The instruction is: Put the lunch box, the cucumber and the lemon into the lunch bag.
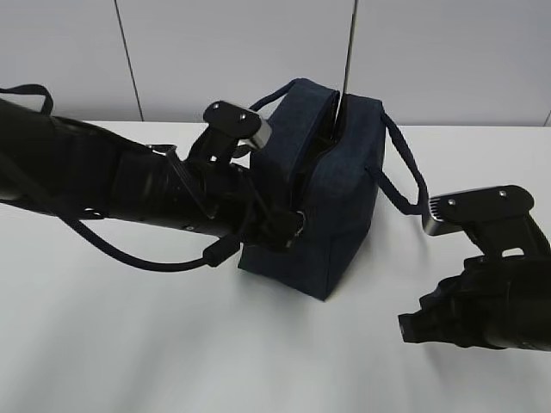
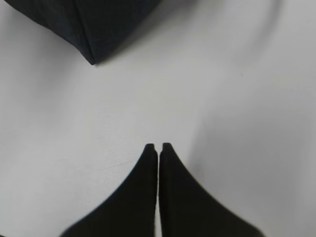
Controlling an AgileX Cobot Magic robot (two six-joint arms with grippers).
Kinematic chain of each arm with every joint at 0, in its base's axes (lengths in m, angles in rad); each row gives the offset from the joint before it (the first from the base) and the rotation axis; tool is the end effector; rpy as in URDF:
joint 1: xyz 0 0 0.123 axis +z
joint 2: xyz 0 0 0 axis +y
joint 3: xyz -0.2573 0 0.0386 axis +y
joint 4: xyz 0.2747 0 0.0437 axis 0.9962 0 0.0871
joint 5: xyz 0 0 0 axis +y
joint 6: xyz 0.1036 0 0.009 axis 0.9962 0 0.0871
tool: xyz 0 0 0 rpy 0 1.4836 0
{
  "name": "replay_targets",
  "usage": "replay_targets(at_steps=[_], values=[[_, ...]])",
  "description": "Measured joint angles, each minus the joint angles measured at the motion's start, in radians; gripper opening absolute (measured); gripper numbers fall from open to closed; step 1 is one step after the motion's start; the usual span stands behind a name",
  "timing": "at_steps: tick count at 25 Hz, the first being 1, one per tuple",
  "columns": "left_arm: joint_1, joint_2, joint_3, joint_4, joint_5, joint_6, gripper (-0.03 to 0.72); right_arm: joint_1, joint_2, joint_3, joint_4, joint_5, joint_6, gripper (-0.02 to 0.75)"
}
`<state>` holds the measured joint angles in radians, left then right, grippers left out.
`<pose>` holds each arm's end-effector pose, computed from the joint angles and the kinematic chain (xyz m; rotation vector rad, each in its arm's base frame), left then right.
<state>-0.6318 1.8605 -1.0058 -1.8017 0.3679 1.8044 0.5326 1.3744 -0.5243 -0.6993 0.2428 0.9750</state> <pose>0.3009 -0.2654 0.1188 0.8887 2.1290 -0.7421 0.2334 0.1189 0.1217 -0.2411 2.4986 0.1428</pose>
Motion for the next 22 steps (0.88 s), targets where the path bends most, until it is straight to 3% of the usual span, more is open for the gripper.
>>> replay_targets(at_steps=[17, 22], values=[[-0.006, -0.173, -0.002, 0.002, -0.008, -0.040, -0.020, 0.000, 0.000, 0.000, -0.019, 0.000, 0.000, 0.000], [-0.006, -0.173, -0.061, 0.004, -0.018, -0.039, -0.020, 0.000, 0.000, 0.000, -0.022, 0.001, 0.000, 0.000]])
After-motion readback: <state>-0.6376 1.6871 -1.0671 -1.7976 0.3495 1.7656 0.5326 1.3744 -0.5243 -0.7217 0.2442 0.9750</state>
